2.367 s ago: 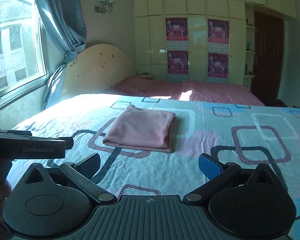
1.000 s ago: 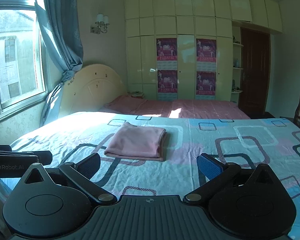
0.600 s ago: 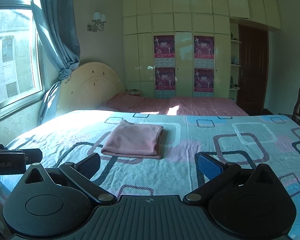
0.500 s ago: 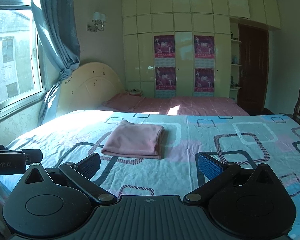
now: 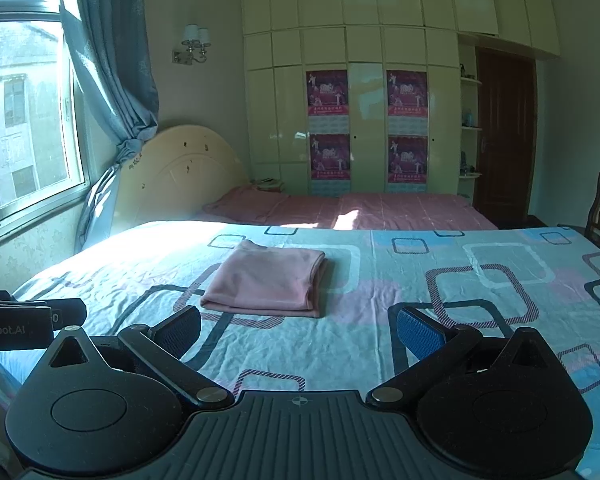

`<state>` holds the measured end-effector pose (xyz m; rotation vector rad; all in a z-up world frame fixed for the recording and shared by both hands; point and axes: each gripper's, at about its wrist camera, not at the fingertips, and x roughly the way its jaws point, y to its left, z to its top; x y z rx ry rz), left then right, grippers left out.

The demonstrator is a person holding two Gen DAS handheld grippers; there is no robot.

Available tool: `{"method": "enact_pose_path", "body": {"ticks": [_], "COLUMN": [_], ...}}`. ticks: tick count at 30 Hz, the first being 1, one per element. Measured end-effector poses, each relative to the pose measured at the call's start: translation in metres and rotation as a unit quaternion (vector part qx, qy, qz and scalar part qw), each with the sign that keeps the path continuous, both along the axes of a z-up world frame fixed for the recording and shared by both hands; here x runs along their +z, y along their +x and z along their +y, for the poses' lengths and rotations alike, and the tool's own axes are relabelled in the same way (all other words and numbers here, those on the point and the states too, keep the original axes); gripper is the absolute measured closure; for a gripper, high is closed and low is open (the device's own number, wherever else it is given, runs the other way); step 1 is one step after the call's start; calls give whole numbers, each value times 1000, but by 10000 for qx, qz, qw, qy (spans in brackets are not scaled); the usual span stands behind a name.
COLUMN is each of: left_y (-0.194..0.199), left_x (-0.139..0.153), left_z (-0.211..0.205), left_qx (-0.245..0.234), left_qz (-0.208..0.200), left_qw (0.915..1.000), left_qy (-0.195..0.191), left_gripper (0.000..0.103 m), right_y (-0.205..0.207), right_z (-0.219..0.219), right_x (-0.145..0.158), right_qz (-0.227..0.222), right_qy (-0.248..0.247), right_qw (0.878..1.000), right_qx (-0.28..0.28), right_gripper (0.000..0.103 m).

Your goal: Fold small clothes

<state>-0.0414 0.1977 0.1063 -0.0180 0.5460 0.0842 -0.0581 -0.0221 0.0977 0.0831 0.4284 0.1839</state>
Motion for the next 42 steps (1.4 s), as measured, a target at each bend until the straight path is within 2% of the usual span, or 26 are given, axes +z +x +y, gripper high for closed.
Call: {"method": "enact_pose_path", "body": {"ticks": [34,40,42], "left_y": [17,31,43], "left_x": [-6,-14,-20], "left_z": [4,7,8], "left_qx": [-129,-239,-232], "left_qz": [116,-90,9], "left_qw": [9998,9997,9997], "left_qy": [46,-2,-34], "left_gripper": [0,1,0], "right_y": [15,26,34], "right_z": [4,2,-1], "right_x": [-6,-13,-19], "right_qz": [109,224,332], "right_qy": [52,79,96], "right_qw": [9999,9997,9993], "right_qx": [7,-84,-140], "right_gripper": [0,0,0]}}
